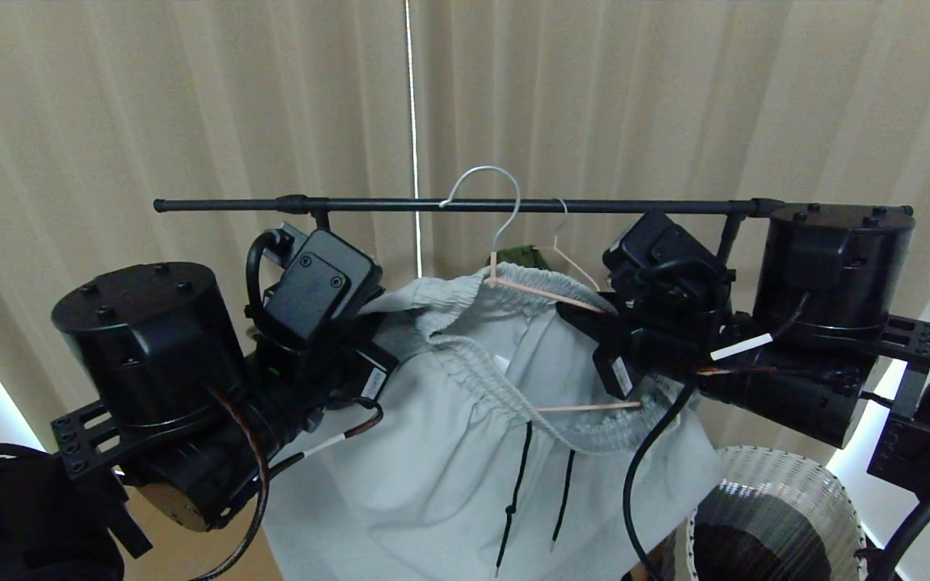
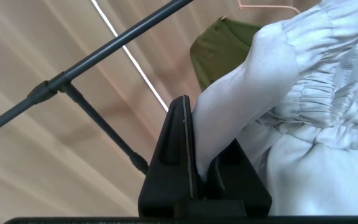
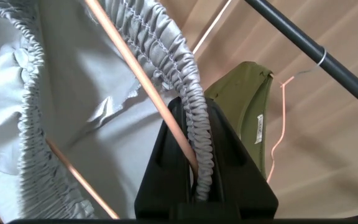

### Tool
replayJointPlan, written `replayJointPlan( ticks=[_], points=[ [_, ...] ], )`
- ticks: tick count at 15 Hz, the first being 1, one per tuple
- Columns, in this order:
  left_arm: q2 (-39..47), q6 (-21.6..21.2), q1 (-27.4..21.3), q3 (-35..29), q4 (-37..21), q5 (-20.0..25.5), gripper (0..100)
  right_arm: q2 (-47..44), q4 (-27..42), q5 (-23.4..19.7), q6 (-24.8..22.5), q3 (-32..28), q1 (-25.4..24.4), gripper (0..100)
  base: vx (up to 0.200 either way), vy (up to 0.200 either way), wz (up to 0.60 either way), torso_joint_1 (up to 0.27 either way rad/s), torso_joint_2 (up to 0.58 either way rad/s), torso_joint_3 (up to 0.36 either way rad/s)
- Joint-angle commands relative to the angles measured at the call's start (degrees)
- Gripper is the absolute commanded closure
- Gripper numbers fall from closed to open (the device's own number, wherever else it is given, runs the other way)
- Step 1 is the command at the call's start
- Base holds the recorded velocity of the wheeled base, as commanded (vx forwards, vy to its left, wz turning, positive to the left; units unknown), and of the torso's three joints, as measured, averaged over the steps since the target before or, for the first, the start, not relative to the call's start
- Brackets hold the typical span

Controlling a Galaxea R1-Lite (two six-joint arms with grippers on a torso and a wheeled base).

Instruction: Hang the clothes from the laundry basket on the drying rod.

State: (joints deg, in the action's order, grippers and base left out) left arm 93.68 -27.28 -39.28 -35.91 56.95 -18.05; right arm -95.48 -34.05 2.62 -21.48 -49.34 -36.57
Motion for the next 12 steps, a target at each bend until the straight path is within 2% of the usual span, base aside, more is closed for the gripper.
replayJointPlan(
  ticks=[1,6,7,10,11,12],
  points=[
    [0.1,0.0,0.1,0.0,0.0,-0.1,100,0.3,-0.1,0.0,0.0,0.0,0.0,100,0.0,0.0,0.0,0.0,0.0,0.0],
    [-0.2,0.2,0.1,0.7,0.0,-0.1,100,1.5,-0.1,0.2,0.1,1.1,0.0,100,0.0,0.0,0.0,0.0,0.0,0.0],
    [-0.2,0.2,0.1,1.0,0.0,-0.1,0,1.9,-0.1,0.3,0.1,1.4,0.0,100,0.0,0.0,0.0,0.0,0.0,0.0],
    [-0.4,0.9,0.1,1.4,0.0,0.3,0,3.5,-0.1,0.5,0.0,1.9,1.7,100,0.0,0.0,0.0,0.0,0.0,0.0],
    [-1.1,1.7,0.1,1.5,0.0,1.3,0,4.2,-0.1,0.5,0.0,2.2,2.3,100,0.0,0.0,0.0,0.0,0.0,0.0],
    [-3.1,3.0,0.1,2.6,-0.2,4.6,0,5.5,0.0,0.5,0.0,3.1,3.6,100,0.0,0.0,0.0,0.0,0.0,0.0]
  ],
)
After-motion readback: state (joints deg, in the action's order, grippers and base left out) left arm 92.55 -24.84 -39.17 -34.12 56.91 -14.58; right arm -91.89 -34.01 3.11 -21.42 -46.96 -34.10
